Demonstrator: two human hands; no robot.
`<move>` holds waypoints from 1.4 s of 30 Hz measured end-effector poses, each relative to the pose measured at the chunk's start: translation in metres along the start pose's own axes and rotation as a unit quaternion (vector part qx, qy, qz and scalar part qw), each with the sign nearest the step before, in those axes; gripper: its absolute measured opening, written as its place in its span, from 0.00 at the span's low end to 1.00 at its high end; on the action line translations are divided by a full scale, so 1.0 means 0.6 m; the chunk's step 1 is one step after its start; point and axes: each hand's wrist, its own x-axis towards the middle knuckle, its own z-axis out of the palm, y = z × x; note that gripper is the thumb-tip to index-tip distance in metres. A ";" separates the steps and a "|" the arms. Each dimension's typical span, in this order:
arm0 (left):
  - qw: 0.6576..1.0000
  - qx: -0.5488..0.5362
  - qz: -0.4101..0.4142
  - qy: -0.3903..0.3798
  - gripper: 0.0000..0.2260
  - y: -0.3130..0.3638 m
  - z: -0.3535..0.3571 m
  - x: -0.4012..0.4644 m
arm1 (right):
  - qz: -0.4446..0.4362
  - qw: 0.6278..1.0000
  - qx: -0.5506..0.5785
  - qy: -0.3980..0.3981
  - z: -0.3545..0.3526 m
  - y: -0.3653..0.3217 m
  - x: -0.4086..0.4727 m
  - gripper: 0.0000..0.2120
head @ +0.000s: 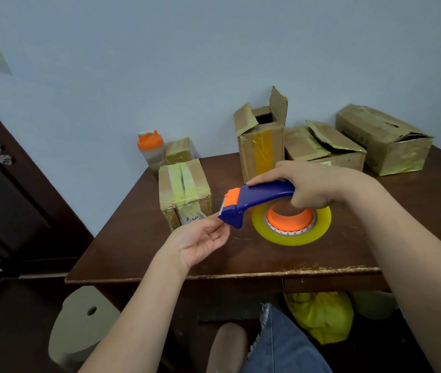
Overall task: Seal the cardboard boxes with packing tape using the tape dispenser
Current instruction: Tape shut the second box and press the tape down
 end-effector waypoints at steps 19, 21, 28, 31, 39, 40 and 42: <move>0.994 0.069 -0.055 0.071 0.08 0.007 -0.033 0.025 | 0.075 0.990 -0.086 -0.084 0.069 -0.006 0.054 0.46; 0.994 0.066 -0.057 0.066 0.08 0.006 -0.032 0.029 | 0.096 0.985 -0.107 -0.096 0.068 -0.013 0.062 0.46; 0.991 0.075 -0.065 0.087 0.11 0.003 -0.033 0.033 | 0.065 0.986 -0.138 -0.060 0.082 -0.031 0.072 0.44; 0.991 0.084 -0.057 0.091 0.04 -0.002 -0.028 0.028 | 0.060 0.983 -0.166 -0.057 0.084 -0.029 0.072 0.49; 0.950 0.221 0.101 0.196 0.02 0.004 -0.012 0.023 | 0.067 0.977 -0.190 -0.068 0.072 -0.019 0.048 0.55; 0.940 0.243 0.126 0.204 0.01 0.007 -0.011 0.016 | 0.066 0.980 -0.175 -0.073 0.070 -0.016 0.043 0.55; 0.918 0.290 0.171 0.211 0.05 0.008 -0.010 -0.003 | 0.062 0.986 -0.130 -0.088 0.065 -0.011 0.035 0.54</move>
